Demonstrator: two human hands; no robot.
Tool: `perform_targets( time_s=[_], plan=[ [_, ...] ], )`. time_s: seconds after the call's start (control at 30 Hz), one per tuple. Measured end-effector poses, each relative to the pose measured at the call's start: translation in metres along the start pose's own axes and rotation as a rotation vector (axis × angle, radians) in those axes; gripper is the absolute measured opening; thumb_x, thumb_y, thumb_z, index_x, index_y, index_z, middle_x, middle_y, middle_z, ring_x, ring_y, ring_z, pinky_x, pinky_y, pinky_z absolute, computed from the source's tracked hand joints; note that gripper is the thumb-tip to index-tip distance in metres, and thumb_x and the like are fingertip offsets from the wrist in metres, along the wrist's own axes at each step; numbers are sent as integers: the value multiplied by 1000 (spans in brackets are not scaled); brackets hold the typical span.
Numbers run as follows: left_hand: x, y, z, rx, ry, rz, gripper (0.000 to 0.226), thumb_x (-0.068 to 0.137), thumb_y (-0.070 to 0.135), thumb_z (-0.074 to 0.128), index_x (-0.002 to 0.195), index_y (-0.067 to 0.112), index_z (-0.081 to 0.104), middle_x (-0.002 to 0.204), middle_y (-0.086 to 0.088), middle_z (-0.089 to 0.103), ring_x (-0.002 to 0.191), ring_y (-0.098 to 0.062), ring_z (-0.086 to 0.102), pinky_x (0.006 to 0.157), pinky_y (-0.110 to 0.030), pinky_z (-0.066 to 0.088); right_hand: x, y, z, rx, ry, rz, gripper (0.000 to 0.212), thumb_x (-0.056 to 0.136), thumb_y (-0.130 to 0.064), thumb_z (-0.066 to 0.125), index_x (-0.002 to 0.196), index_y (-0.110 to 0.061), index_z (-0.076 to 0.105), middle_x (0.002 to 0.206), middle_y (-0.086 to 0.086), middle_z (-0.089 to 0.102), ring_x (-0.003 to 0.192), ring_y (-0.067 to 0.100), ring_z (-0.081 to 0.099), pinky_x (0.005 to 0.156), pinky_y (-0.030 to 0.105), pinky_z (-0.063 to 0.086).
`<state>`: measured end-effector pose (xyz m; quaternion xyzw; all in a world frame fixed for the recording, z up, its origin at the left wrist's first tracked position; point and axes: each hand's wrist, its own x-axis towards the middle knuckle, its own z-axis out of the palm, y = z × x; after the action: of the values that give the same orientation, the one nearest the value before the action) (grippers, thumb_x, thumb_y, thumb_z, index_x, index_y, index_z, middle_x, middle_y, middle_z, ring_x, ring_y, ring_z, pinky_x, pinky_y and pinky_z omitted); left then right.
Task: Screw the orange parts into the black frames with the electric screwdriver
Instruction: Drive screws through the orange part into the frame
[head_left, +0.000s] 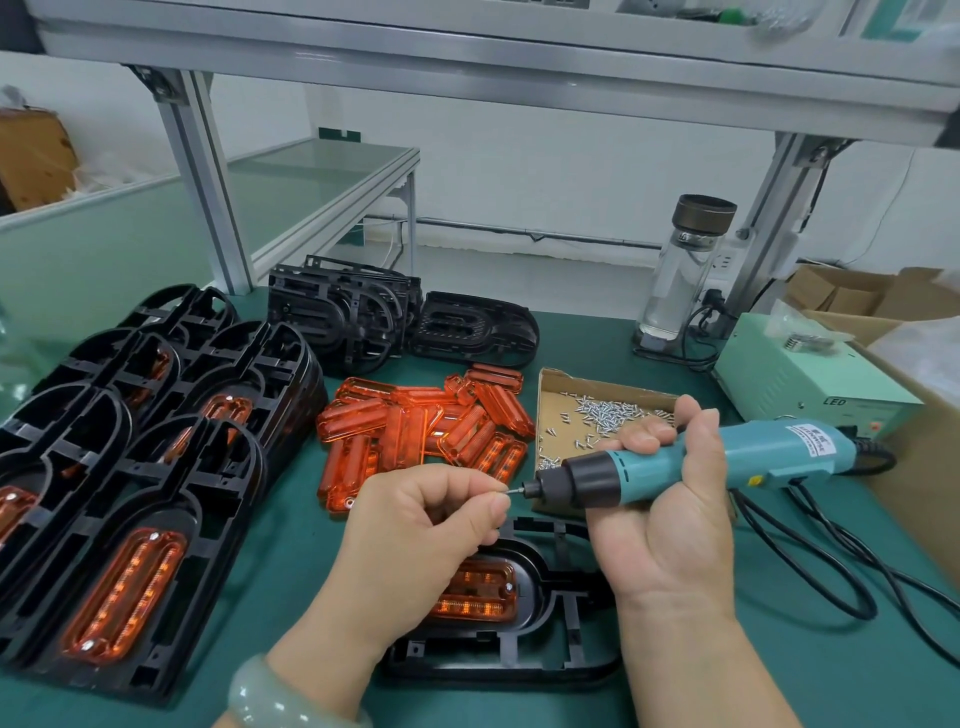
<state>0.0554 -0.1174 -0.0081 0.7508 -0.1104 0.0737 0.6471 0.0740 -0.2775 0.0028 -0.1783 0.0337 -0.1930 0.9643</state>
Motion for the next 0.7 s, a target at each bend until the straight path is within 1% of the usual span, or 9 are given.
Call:
perform_targets(
  time_s=[0.13, 0.2, 0.3, 0.37, 0.43, 0.47, 0.57, 0.7],
  plan=[
    [1, 2, -3, -10, -25, -31, 14, 74, 11, 76, 77, 24, 75, 68, 2, 72, 62, -5, 65, 60, -13, 49, 2, -3, -1, 2, 3, -8, 18, 82, -33, 64, 97, -26, 56, 70, -10, 48, 57, 3, 49, 64, 19, 46],
    [2, 2, -8, 3, 1, -51, 16, 74, 11, 76, 79, 26, 74, 70, 6, 72, 62, -2, 64, 60, -11, 48, 4, -6, -2, 4, 10, -19, 18, 82, -33, 64, 97, -26, 56, 70, -10, 48, 57, 4, 49, 63, 18, 46],
    [5, -1, -21, 183, 109, -54, 17, 78, 12, 73, 75, 29, 73, 65, 14, 69, 58, 3, 59, 57, -5, 43, 6, -9, -3, 12, 25, -37, 18, 80, -33, 67, 93, -25, 57, 69, -10, 48, 58, 4, 49, 69, 20, 44],
    [6, -4, -31, 328, 118, -78, 15, 80, 16, 72, 74, 30, 72, 64, 24, 66, 60, 8, 58, 57, -2, 40, 7, -9, -3, 7, 31, -41, 19, 78, -33, 68, 92, -25, 58, 69, -10, 49, 58, 4, 49, 72, 21, 41],
    [5, -10, -40, 437, 73, -138, 14, 80, 21, 72, 72, 32, 71, 68, 33, 63, 67, 13, 58, 58, -5, 39, 7, -8, -3, -7, 37, -43, 20, 78, -34, 68, 92, -26, 57, 68, -11, 50, 58, 4, 49, 73, 21, 40],
    [4, -13, -42, 482, 44, -170, 13, 79, 24, 73, 70, 33, 70, 70, 34, 63, 69, 13, 58, 60, -8, 40, 7, -8, -4, -13, 38, -44, 20, 78, -34, 68, 93, -26, 57, 68, -11, 50, 58, 4, 49, 73, 22, 40],
    [2, -21, -45, 556, -29, -245, 10, 75, 29, 77, 70, 32, 68, 70, 27, 65, 66, 7, 59, 62, -14, 44, 7, -9, -4, -10, 35, -35, 21, 77, -33, 70, 91, -25, 57, 70, -10, 49, 59, 4, 49, 69, 21, 42],
    [1, -24, -44, 551, -110, -271, 15, 72, 32, 80, 77, 34, 65, 73, 28, 64, 67, 7, 60, 63, -14, 46, 7, -10, -4, -8, 35, -30, 20, 77, -33, 70, 90, -25, 57, 70, -10, 49, 58, 4, 49, 64, 20, 44]
  ],
)
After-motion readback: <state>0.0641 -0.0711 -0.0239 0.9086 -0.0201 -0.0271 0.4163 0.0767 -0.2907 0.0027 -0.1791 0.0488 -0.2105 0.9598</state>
